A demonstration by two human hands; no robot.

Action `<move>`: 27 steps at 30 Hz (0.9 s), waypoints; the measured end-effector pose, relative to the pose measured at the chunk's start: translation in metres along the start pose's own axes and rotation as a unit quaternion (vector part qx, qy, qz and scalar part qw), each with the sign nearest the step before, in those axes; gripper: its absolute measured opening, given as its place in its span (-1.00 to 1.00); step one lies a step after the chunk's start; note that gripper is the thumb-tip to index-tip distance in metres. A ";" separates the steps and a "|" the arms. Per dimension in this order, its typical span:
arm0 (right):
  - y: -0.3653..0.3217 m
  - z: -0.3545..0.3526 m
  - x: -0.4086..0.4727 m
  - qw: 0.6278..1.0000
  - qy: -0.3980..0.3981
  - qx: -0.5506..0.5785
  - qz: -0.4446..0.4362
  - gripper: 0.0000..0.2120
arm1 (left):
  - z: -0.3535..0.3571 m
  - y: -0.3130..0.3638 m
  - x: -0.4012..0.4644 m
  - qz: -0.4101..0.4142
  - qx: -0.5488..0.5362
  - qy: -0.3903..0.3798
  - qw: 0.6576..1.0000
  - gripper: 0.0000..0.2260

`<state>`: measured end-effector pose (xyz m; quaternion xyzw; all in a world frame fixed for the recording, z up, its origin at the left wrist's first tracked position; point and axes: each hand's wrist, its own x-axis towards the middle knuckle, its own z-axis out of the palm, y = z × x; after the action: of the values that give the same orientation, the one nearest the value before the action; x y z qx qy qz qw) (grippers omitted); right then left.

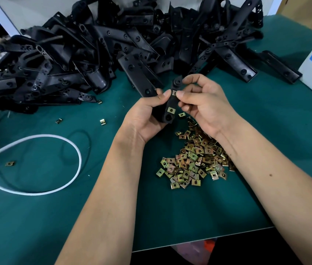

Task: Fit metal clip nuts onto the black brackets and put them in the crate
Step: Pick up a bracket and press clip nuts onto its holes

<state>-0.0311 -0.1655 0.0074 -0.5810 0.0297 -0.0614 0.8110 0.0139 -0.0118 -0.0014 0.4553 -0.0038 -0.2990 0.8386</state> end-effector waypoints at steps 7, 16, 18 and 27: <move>0.000 -0.006 0.002 1.000 0.010 -0.016 0.004 -0.75 | 0.001 -0.003 0.004 0.031 0.054 0.006 0.998 -0.81; 0.009 -0.001 0.004 0.982 0.044 -0.173 -0.063 -0.79 | 0.007 -0.012 0.008 0.129 -0.050 0.041 0.989 -0.86; 0.012 0.002 0.003 0.963 0.028 -0.252 -0.089 -0.72 | 0.007 -0.011 0.009 0.182 -0.039 0.075 0.980 -0.76; 0.020 0.007 0.003 0.924 0.085 -0.347 -0.137 -0.84 | 0.014 -0.021 0.014 0.238 0.002 0.101 0.966 -0.70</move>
<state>-0.0263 -0.1525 -0.0091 -0.8169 0.0375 -0.2069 0.5371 0.0116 -0.0376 -0.0130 0.4709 -0.0283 -0.0433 0.8806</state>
